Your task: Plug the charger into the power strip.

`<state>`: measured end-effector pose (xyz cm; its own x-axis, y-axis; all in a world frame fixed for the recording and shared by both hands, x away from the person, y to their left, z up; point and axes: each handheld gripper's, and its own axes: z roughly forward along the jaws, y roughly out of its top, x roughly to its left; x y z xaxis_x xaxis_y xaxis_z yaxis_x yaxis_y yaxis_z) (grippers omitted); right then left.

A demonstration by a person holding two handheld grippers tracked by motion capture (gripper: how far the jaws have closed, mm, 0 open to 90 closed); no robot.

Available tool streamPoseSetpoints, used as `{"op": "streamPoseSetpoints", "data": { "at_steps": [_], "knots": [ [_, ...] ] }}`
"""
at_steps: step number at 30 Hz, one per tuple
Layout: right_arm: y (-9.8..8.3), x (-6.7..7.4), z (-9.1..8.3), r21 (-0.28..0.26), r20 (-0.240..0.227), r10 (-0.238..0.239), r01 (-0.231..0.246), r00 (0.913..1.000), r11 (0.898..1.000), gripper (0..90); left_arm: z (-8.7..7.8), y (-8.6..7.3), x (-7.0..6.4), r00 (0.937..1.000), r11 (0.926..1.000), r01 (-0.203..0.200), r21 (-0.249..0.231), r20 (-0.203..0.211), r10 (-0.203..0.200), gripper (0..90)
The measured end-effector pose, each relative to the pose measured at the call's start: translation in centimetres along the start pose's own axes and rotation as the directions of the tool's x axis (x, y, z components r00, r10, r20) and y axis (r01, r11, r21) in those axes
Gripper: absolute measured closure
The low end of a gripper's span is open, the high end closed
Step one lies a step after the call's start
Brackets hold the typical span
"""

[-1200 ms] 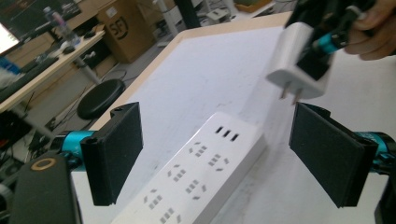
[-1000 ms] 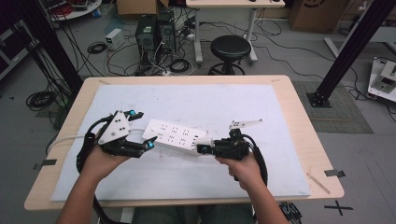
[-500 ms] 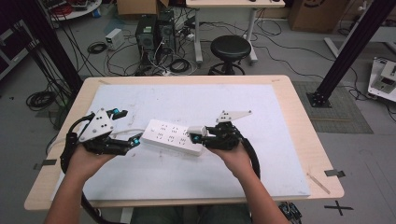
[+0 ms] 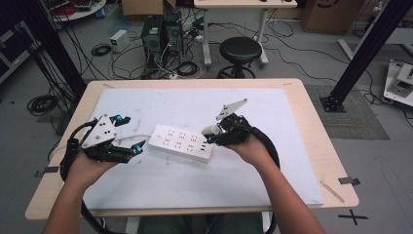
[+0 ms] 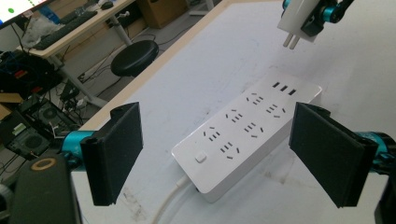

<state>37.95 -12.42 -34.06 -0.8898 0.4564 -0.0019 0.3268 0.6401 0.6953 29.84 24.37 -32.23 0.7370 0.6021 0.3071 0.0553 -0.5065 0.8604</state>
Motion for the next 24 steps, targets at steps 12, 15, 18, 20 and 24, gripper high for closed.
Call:
{"op": "streamPoseSetpoints", "data": {
  "at_steps": [12,15,18,20,24],
  "knots": [
    [4.2,-1.1,2.8,0.26,-0.07,-0.105,0.12,0.9919,0.958,63.0,0.4,-0.7,0.2,0.9998,0.9993,-0.005,0.036,0.02,0.005,17.5],
    [5.2,-1.1,3.8,0.293,-0.097,-0.127,0.15,0.9871,0.944,63.0,0.3,-0.8,0.2,0.9998,0.9987,-0.003,0.05,0.021,0.002,17.6],
    [5.9,-1.1,4.9,0.322,-0.12,-0.135,0.167,0.9836,0.932,63.0,0.1,-1.0,0.4,0.9999,0.998,-0.005,0.062,0.015,0.004,17.5],
    [6.2,-1.3,5.8,0.347,-0.132,-0.139,0.177,0.9815,0.921,63.0,-0.1,-1.2,0.5,0.9999,0.9982,0.005,0.06,0.011,-0.006,17.5],
    [6.6,-1.6,7.4,0.391,-0.141,-0.142,0.186,0.9799,0.901,63.0,-0.4,-1.8,0.8,0.9998,0.9981,0.02,0.059,0.001,-0.02,17.5]
  ]
}}
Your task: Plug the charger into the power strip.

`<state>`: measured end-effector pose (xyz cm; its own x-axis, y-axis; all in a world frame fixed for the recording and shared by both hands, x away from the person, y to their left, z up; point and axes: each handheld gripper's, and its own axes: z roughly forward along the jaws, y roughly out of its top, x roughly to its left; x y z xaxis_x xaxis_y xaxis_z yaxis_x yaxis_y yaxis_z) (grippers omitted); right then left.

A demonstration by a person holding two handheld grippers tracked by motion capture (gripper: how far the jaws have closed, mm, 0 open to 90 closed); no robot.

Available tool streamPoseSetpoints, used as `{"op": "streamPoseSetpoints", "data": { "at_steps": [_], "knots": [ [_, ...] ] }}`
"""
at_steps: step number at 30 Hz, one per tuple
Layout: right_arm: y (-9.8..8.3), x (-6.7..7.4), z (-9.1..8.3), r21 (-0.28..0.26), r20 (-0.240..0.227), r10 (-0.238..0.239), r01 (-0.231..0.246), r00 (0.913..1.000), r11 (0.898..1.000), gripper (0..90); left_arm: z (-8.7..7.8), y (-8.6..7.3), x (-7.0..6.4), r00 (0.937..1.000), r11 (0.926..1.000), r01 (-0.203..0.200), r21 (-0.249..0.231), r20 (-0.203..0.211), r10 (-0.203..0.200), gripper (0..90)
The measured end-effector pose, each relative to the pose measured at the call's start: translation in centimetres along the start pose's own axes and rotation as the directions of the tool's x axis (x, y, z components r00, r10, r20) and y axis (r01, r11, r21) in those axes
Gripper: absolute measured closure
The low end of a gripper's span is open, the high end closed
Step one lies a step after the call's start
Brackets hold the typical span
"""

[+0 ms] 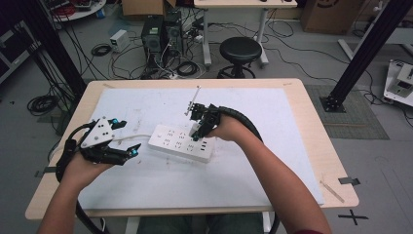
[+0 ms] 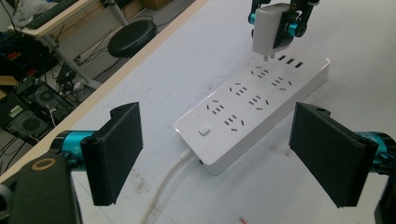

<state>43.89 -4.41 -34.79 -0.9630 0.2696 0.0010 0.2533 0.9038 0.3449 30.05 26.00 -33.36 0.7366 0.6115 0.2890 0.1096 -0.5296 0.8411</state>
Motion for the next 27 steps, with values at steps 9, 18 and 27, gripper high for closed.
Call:
{"op": "streamPoseSetpoints", "data": {
  "at_steps": [9,18,27],
  "knots": [
    [1.0,-0.7,1.4,0.062,-0.011,-0.022,0.022,0.9997,0.998,63.0,0.3,-1.3,0.6,0.9998,0.9997,0.021,0.011,0.0,-0.021,17.5],
    [1.5,-1.1,1.9,0.096,-0.03,-0.028,0.03,0.9992,0.995,63.0,0.5,-1.7,0.9,0.9996,0.9995,0.027,0.013,0.002,-0.027,17.5],
    [2.1,-0.7,2.4,0.133,-0.017,-0.048,0.05,0.9987,0.99,63.1,0.4,-1.8,0.7,0.9995,0.9994,0.033,0.009,-0.003,-0.033,17.5]
  ]
}}
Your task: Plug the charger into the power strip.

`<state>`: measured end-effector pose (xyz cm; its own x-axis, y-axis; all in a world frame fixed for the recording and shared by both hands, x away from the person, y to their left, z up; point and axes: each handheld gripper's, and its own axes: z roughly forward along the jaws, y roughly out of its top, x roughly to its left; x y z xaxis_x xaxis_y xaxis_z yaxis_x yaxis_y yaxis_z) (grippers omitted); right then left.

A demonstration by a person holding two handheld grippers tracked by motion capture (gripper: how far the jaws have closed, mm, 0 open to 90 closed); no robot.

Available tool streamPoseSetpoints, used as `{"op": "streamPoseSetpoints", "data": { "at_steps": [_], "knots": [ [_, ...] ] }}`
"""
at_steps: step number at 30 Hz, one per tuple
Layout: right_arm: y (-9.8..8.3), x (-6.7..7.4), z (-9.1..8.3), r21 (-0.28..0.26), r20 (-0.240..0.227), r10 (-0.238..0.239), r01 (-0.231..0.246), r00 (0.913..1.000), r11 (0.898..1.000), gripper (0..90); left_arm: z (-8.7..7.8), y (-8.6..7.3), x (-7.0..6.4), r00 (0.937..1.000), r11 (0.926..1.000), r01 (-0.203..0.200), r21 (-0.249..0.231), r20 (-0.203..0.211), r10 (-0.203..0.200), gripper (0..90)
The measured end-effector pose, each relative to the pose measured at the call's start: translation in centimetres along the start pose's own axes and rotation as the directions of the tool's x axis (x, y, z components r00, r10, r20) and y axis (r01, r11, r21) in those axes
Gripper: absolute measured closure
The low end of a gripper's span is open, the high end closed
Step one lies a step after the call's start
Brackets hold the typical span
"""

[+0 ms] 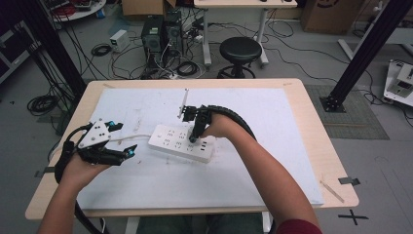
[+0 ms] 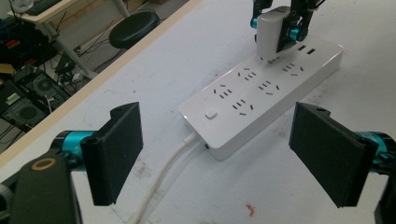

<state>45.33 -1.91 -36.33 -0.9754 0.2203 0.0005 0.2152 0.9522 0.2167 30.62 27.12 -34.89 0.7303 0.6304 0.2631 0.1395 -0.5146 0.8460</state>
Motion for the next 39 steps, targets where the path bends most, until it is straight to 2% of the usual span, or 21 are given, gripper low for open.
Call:
{"op": "streamPoseSetpoints", "data": {
  "at_steps": [2,6,8,11,15,20,21,22,24,28,29,30,31,32,33,34,35,36,37,38,39],
  "knots": [
    [0.1,0.1,0.0,0.002,0.003,0.003,-0.003,1.0,1.0,63.1,0.0,0.0,-0.1,1.0,1.0,-0.001,-0.001,-0.001,0.001,17.5],
    [0.7,0.7,0.3,0.02,0.043,-0.01,0.009,0.999,1.0,63.4,0.4,0.3,-0.5,0.9999,0.9999,-0.012,0.0,0.009,0.012,17.6],
    [1.0,0.8,0.6,0.057,0.046,-0.018,0.016,0.9988,0.998,63.5,0.5,0.4,-0.6,0.9999,0.9999,-0.009,-0.011,0.011,0.009,17.5],
    [1.5,0.8,1.2,0.083,0.05,-0.014,0.01,0.9987,0.997,63.6,0.5,0.5,-0.7,0.9999,0.9999,-0.009,-0.008,0.007,0.01,17.5],
    [1.3,0.6,1.3,0.065,0.038,-0.004,0.002,0.9993,0.998,63.6,0.6,0.3,-0.7,0.9999,0.9999,-0.009,-0.007,0.007,0.009,17.5],
    [1.5,0.9,1.6,0.084,0.053,-0.02,0.015,0.9984,0.996,63.8,0.7,0.1,-0.5,1.0,1.0,0.0,0.0,0.004,0.0,17.5],
    [1.2,0.7,1.6,0.073,0.048,0.002,-0.005,0.9989,0.997,63.8,0.7,0.1,-0.5,1.0,1.0,0.001,-0.001,0.001,-0.001,17.5],
    [1.2,0.7,1.6,0.073,0.048,0.002,-0.005,0.9989,0.997,63.8,0.7,0.1,-0.5,1.0,1.0,0.001,-0.001,0.001,-0.001,17.5],
    [0.7,0.7,1.7,0.029,0.04,0.025,-0.026,0.9989,0.999,63.8,0.6,0.0,-0.6,1.0,1.0,0.0,-0.003,0.002,0.0,17.5],
    [0.7,0.6,1.7,0.031,0.037,0.026,-0.027,0.999,0.999,63.3,0.7,0.1,-0.6,1.0,1.0,0.001,0.002,0.004,-0.001,17.5],
    [0.6,0.4,1.5,0.016,0.029,0.015,-0.015,0.9995,1.0,57.7,0.7,0.2,-0.5,1.0,1.0,0.0,0.004,0.006,0.0,17.5],
    [0.4,0.3,1.3,0.0,0.035,0.024,-0.024,0.9991,1.0,47.7,0.7,0.2,-0.5,1.0,1.0,0.001,0.005,0.005,-0.001,17.5],
    [0.4,0.3,1.3,0.0,0.035,0.024,-0.024,0.9991,1.0,47.7,0.7,0.2,-0.5,1.0,1.0,0.001,0.005,0.005,-0.001,17.5],
    [-0.1,0.1,0.2,-0.078,-0.007,0.076,-0.076,0.9971,0.994,39.5,0.7,0.3,-0.5,1.0,1.0,-0.001,0.005,0.003,0.001,17.5],
    [-0.1,0.1,0.2,-0.078,-0.007,0.076,-0.076,0.9971,0.994,39.5,0.7,0.3,-0.4,1.0,1.0,-0.004,0.007,0.004,0.004,17.5],
    [-0.9,0.2,-1.3,-0.175,0.001,0.096,-0.094,0.9954,0.98,36.7,0.7,0.4,-0.4,1.0,1.0,0.003,0.0,0.009,-0.003,17.5],
    [-0.9,0.2,-1.3,-0.175,0.001,0.096,-0.094,0.9954,0.98,36.7,0.7,0.4,-0.4,1.0,1.0,0.003,0.0,0.009,-0.003,17.5],
    [-1.9,0.4,-2.5,-0.253,-0.002,0.117,-0.113,0.9931,0.961,30.3,0.6,0.5,-0.3,0.9999,1.0,0.001,-0.002,0.013,-0.001,17.5],
    [-1.9,0.4,-2.5,-0.253,-0.002,0.117,-0.113,0.9931,0.961,30.3,0.6,0.6,-0.3,0.9999,0.9999,0.003,-0.011,0.015,-0.003,17.5],
    [-3.2,0.7,-3.5,-0.312,-0.024,0.144,-0.145,0.9892,0.939,30.4,0.6,0.8,-0.2,0.9997,0.9999,-0.002,-0.015,0.023,0.002,17.5],
    [-3.2,0.7,-3.5,-0.312,-0.024,0.144,-0.145,0.9892,0.939,30.4,0.6,0.8,-0.2,0.9997,0.9999,-0.002,-0.015,0.023,0.002,17.5]
  ]
}}
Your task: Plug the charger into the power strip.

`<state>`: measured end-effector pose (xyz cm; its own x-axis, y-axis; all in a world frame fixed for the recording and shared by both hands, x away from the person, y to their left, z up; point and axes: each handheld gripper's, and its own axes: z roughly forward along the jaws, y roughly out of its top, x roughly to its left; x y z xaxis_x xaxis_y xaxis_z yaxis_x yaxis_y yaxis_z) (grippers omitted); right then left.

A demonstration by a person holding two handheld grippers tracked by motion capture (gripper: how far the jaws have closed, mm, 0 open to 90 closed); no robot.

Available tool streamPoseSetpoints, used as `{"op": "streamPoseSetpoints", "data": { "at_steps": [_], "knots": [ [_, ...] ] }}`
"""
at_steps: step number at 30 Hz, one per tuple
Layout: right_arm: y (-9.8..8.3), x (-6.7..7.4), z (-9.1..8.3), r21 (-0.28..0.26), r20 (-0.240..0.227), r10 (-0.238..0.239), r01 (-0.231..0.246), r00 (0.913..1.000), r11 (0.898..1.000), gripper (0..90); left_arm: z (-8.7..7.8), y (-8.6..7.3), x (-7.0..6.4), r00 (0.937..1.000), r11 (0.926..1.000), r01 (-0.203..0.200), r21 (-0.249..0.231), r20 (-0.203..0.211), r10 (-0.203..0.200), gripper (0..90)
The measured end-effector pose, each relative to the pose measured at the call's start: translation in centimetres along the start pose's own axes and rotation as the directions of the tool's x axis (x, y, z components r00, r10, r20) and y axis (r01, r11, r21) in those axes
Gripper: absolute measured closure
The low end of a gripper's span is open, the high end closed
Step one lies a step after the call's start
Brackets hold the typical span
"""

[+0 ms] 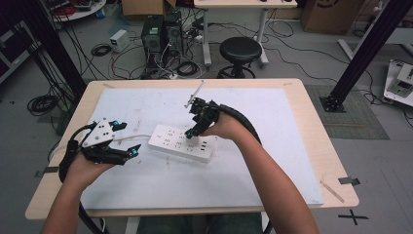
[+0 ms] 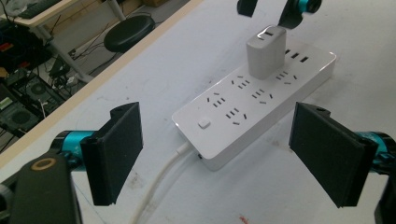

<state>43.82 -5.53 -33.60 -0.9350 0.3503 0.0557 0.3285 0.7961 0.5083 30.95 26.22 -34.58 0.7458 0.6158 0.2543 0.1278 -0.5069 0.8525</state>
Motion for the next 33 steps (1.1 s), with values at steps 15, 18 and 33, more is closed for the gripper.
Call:
{"op": "streamPoseSetpoints", "data": {
  "at_steps": [15,18,33],
  "knots": [
    [-10.5,1.7,-5.3,-0.379,0.007,0.142,-0.129,0.9898,0.916,20.3,1.6,-1.0,0.4,0.9913,0.9952,0.066,-0.072,0.119,-0.057,17.5],
    [-12.4,1.8,-5.2,-0.411,0.008,0.176,-0.157,0.9843,0.898,20.3,2.0,-1.6,0.6,0.9894,0.9934,0.089,-0.072,0.121,-0.08,17.5],
    [-15.3,1.8,-5.0,-0.477,0.037,0.232,-0.187,0.972,0.859,20.3,2.3,-1.8,0.2,0.9897,0.9935,0.097,-0.059,0.111,-0.09,17.5]
  ]
}}
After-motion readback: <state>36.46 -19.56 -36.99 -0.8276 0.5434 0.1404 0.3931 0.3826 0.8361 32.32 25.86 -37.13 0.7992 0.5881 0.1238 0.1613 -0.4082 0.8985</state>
